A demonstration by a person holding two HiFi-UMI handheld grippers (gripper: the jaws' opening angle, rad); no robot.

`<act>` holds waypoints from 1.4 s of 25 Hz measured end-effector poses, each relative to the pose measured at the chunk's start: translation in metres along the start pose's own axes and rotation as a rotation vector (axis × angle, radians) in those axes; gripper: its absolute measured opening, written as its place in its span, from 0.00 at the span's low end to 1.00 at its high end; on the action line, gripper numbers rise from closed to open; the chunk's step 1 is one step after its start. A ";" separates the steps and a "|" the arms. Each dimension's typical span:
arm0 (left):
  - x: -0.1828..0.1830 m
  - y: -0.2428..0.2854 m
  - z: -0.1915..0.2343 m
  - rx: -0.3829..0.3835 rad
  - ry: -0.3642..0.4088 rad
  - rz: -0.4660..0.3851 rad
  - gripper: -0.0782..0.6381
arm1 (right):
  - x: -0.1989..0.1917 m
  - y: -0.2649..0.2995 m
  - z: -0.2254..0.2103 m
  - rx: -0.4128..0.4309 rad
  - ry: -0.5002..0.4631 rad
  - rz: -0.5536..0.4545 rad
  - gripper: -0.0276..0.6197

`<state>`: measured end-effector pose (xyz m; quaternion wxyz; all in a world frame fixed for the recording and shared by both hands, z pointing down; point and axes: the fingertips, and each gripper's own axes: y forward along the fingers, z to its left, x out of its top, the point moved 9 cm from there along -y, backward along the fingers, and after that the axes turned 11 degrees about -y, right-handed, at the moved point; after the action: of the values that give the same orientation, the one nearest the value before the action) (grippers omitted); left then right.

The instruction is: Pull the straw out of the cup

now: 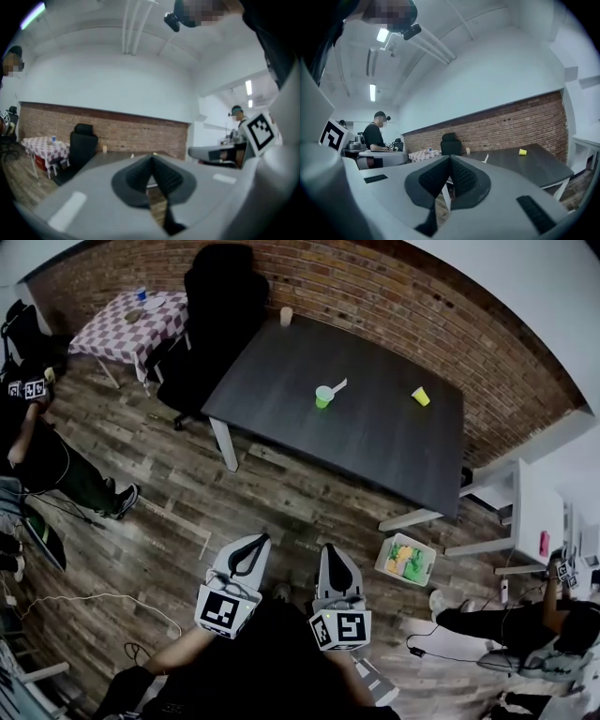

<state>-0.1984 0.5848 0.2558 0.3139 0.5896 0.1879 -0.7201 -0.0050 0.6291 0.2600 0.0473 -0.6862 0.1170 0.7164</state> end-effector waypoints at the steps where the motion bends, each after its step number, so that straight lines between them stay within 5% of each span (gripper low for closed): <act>1: -0.001 0.000 -0.003 0.010 0.002 0.004 0.12 | -0.002 -0.003 -0.002 0.005 0.003 0.005 0.05; 19: -0.008 0.067 -0.026 0.146 0.000 0.062 0.12 | -0.004 0.031 -0.071 0.101 -0.025 -0.019 0.05; 35: 0.002 0.199 0.083 0.038 -0.026 0.084 0.12 | -0.017 0.164 -0.100 0.019 -0.034 0.039 0.05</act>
<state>-0.1247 0.3854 0.2928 0.3350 0.5936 0.1451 -0.7172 0.0560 0.4484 0.2908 0.0417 -0.6710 0.1362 0.7276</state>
